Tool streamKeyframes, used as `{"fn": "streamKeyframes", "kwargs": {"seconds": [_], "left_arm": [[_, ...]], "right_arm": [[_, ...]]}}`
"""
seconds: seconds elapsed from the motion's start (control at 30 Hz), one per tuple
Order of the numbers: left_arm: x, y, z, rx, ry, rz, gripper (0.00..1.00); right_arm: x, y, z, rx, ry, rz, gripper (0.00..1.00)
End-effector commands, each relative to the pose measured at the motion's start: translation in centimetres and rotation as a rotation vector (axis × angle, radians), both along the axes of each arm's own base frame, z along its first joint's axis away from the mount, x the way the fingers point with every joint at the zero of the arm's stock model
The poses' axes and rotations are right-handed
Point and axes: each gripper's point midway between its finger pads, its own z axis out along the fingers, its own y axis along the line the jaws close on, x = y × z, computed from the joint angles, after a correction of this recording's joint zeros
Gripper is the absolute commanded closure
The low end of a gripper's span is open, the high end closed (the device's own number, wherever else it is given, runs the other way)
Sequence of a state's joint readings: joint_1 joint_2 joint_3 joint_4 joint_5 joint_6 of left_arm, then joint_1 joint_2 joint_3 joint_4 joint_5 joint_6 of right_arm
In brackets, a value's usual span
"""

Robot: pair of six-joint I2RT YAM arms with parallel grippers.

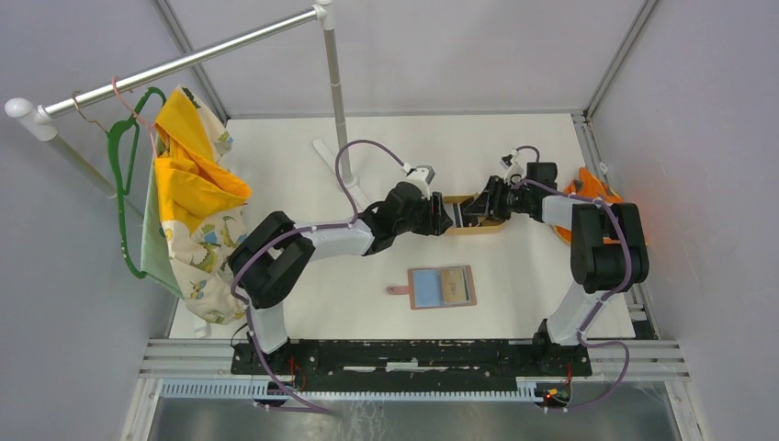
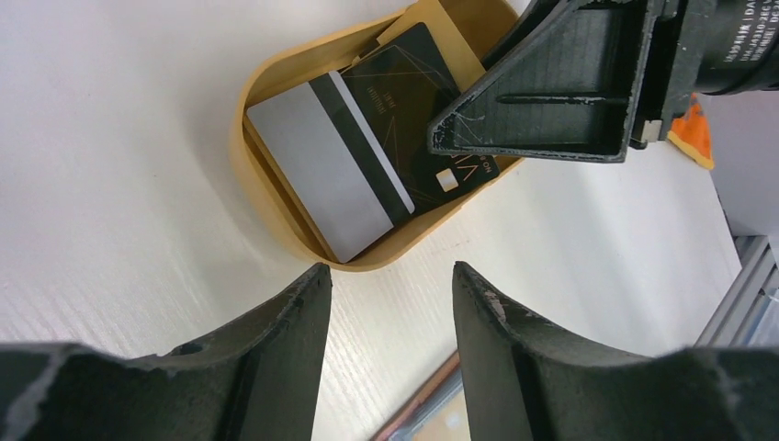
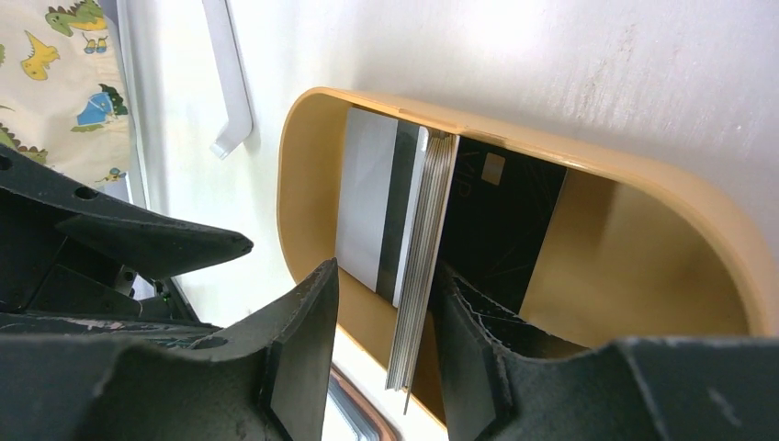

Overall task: Put the credit cards into the card holder
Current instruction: Pick up the credit card from the storage box.

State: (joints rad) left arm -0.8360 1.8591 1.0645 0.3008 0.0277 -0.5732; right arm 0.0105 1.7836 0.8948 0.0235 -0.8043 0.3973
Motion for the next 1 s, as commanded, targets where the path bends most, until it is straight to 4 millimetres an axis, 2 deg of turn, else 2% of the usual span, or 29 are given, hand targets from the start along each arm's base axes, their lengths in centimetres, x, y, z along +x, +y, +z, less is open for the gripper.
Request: {"fn": "streamKeyframes", "kwargs": {"seconds": [0.0,0.07,0.33,0.53,0.63,0.8,0.97], "left_arm": [[0.2,0.5,3.1,-0.021,-0.084,-0.006,0.42],[0.1,0.8,3.7,-0.024,-0.091,-0.004,0.42],[-1.2,2.3,5.2,-0.036,-0.109,-0.005,0.42],[-2.1,3.3,5.8,-0.040,-0.116,-0.004,0.42],[-2.4,3.8,6.2,-0.042,-0.122,-0.003,0.42],[-3.0,4.6,6.8,-0.046,-0.132,0.000,0.42],[-3.8,5.3,7.5,-0.061,-0.144,-0.003,0.42]], "right_arm": [[0.6,0.4,2.2,0.047,-0.061,0.018,0.53],[0.9,-0.9,2.1,0.046,-0.056,-0.017,0.53],[1.0,-2.6,1.1,0.016,-0.030,-0.058,0.53],[1.1,-3.5,0.5,-0.015,-0.019,-0.083,0.59],[1.3,-4.2,0.3,-0.042,-0.029,-0.100,0.63],[1.5,-5.2,0.5,-0.060,-0.040,-0.130,0.77],[1.2,-5.8,0.7,-0.077,-0.039,-0.147,0.83]]}}
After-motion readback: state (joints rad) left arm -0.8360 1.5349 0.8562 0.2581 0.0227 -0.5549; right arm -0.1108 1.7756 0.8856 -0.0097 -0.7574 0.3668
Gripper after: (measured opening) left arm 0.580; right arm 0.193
